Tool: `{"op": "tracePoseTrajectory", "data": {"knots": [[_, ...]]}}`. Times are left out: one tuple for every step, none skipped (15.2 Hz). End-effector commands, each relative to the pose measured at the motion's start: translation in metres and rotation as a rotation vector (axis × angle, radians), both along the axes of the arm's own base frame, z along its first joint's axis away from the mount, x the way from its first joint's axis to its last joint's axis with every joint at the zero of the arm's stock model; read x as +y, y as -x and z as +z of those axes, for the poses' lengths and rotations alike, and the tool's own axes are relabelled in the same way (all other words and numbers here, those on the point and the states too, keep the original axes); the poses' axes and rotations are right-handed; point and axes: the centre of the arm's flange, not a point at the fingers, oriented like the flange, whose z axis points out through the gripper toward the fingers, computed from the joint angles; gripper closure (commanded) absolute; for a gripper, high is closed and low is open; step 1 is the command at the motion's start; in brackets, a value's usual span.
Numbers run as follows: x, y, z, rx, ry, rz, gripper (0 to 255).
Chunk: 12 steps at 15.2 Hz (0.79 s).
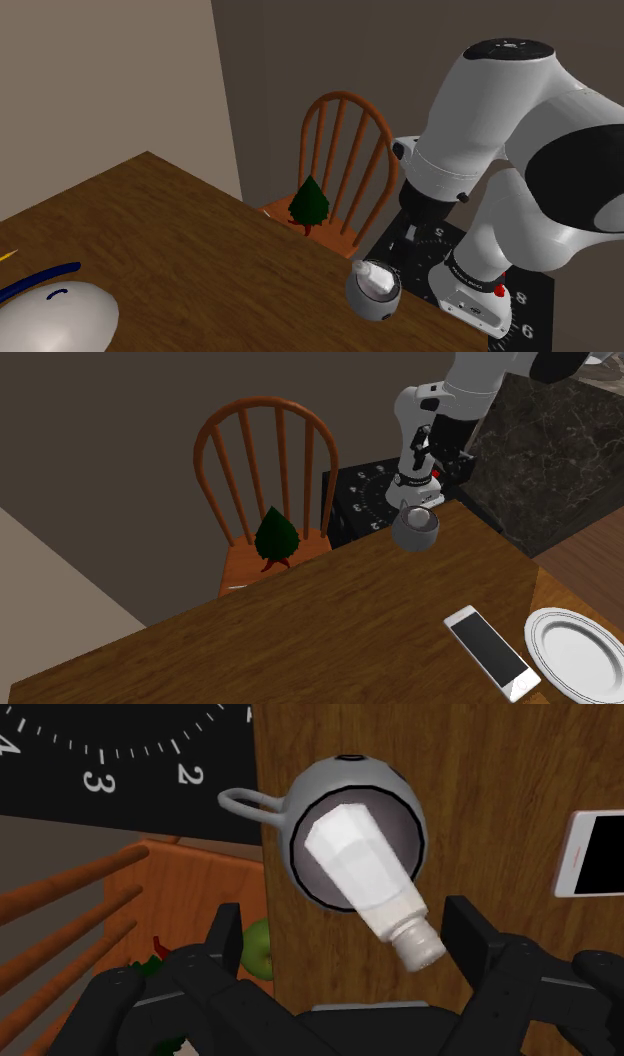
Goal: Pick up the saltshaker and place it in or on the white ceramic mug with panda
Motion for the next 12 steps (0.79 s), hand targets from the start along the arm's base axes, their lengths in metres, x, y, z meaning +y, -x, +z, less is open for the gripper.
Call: {"op": "tracePoseTrajectory", "data": {"knots": [[0.0,0.0,0.0,0.0,0.0,0.0,0],[0.0,0.0,0.013,0.0,0.0,0.0,0],[0.0,0.0,0.026,0.0,0.0,0.0,0],[0.0,0.001,0.039,0.0,0.0,0.0,0],[0.0,0.001,0.05,0.0,0.0,0.0,0],[0.0,0.001,0.05,0.0,0.0,0.0,0],[0.0,0.001,0.05,0.0,0.0,0.0,0],[0.0,0.001,0.05,0.0,0.0,0.0,0],[0.0,0.001,0.05,0.0,0.0,0.0,0],[0.0,0.001,0.05,0.0,0.0,0.0,0],[0.0,0.001,0.05,0.0,0.0,0.0,0],[0.0,0.001,0.05,0.0,0.0,0.0,0]]}}
